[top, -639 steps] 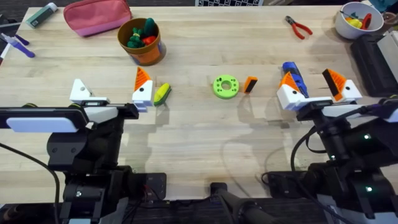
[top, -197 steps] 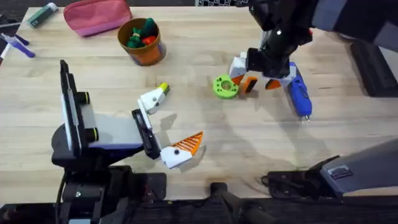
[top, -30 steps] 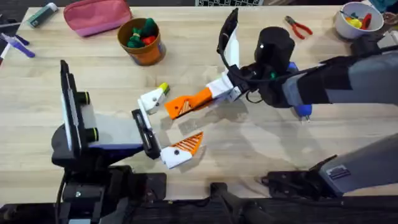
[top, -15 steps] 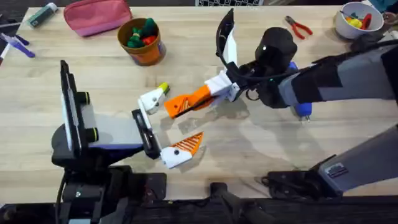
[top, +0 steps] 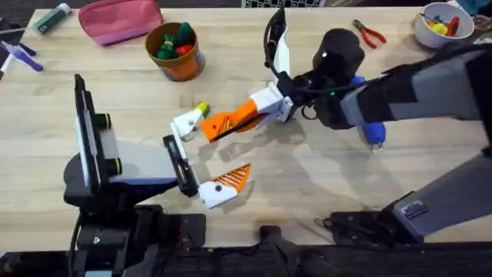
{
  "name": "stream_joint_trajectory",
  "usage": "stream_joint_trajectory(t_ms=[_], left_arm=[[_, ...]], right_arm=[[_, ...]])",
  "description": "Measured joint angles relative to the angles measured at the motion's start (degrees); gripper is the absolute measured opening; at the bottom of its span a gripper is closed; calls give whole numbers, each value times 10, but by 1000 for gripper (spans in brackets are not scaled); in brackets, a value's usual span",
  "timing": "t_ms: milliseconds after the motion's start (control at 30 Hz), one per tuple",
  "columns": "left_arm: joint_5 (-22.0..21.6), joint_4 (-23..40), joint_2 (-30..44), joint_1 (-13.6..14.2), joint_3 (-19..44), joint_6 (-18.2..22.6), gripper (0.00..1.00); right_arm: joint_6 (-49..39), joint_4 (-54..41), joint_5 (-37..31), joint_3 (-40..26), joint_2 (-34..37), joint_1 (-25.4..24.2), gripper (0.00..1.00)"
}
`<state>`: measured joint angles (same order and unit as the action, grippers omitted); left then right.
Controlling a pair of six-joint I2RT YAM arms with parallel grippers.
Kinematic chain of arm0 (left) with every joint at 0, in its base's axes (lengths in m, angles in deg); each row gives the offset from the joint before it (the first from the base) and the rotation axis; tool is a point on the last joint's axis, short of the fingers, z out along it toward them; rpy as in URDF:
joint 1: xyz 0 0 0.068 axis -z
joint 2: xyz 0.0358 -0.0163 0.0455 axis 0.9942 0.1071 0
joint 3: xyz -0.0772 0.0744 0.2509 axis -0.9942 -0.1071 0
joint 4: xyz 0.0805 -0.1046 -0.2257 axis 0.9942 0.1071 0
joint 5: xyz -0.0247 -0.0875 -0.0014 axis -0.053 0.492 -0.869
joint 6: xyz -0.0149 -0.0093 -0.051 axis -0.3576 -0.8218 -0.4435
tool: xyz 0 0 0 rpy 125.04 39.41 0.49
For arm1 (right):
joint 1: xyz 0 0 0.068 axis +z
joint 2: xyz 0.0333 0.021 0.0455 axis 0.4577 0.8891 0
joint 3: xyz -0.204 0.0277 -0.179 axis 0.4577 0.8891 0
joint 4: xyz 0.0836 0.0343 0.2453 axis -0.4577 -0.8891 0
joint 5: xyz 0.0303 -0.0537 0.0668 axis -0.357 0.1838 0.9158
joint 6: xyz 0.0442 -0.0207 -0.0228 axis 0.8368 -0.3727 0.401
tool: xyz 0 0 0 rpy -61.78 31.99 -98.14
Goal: Pick up the gripper from the table and insert it into the empty holder that is missing its gripper. Then pick up a screw, insert it into the mounting hole, and use the screwdriver to tighten it. Finally, clean up the table by picking up the vegetable and placing it into the bucket.
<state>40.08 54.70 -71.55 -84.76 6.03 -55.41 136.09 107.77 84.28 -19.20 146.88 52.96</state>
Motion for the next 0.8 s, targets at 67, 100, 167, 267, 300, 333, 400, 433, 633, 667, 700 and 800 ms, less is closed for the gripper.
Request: stream_joint_trajectory(t_ms=[67,100,167,267,300,333,400,433,633,667,700,800], left_arm=[[0,0,0,0,0,0,985],[0,0,0,0,0,0,985],[0,0,0,0,0,0,985],[0,0,0,0,0,0,985],[0,0,0,0,0,0,985],[0,0,0,0,0,0,985],[0,0,0,0,0,0,985],[0,0,0,0,0,0,985],[0,0,0,0,0,0,985],[0,0,0,0,0,0,985],[0,0,0,0,0,0,985],[0,0,0,0,0,0,985]], right_arm=[[-2,0,0,0,12,0,11],[-5,0,0,0,17,1,11],[-9,-1,0,0,23,2,11],[-14,2,0,-1,23,4,11],[-15,6,0,-1,23,4,11],[-16,12,0,-1,23,4,10],[-18,25,0,-1,23,5,10],[-18,29,0,-1,23,5,10],[-19,30,0,-1,23,5,10],[-20,30,0,-1,23,5,10],[-20,30,0,-1,23,5,10],[-22,31,0,-1,23,5,10]])
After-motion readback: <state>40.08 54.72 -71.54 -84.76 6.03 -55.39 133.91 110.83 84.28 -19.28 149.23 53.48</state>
